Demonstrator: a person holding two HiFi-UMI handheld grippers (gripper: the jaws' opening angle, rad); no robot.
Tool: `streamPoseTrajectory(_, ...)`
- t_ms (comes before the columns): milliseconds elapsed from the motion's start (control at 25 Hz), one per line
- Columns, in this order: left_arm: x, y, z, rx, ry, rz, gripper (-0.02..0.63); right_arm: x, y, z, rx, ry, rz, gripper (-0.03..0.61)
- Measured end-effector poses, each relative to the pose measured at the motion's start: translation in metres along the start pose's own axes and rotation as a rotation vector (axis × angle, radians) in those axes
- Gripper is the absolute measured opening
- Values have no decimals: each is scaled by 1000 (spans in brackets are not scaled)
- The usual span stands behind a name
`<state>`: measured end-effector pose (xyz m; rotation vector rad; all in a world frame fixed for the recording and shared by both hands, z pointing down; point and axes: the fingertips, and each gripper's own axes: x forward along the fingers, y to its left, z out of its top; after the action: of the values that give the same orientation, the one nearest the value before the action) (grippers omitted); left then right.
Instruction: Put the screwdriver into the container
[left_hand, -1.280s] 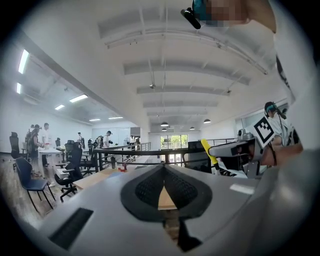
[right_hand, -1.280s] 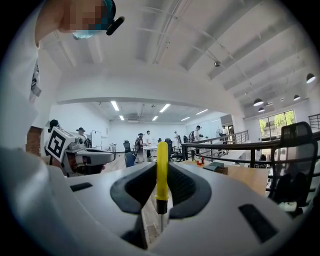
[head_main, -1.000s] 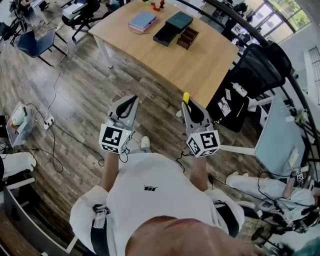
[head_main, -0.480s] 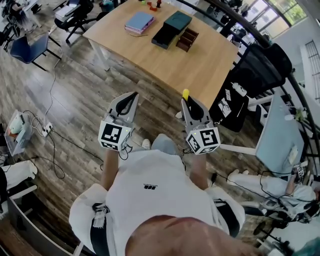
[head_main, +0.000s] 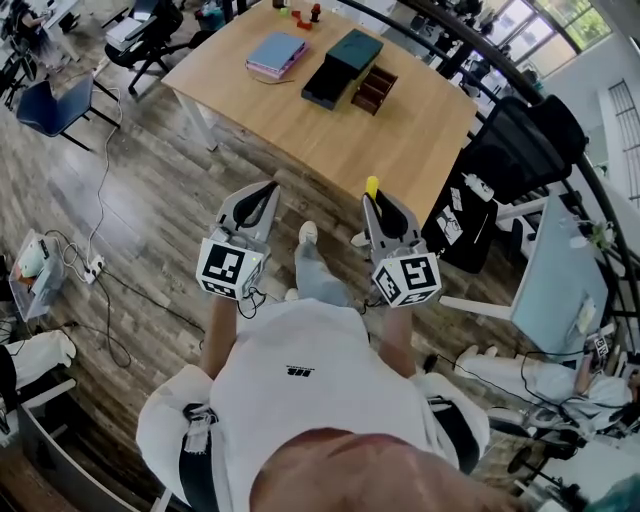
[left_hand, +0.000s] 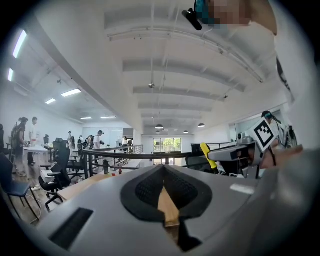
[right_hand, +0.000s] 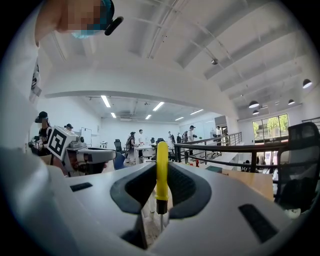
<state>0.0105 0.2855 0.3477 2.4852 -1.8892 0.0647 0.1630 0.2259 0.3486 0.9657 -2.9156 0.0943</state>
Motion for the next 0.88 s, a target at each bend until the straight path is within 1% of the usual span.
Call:
streamPoseTrajectory(360, 62, 42, 1, -11, 3, -2, 9, 64, -42, 1, 14, 19, 5, 60)
streamPoseTrajectory(560, 106, 69, 3, -30, 17, 7, 9, 104, -73, 2, 21, 44, 16, 60)
streamPoseTrajectory(880, 170, 106, 1, -31, 43, 19, 9, 166, -115, 5, 44, 56, 44, 60)
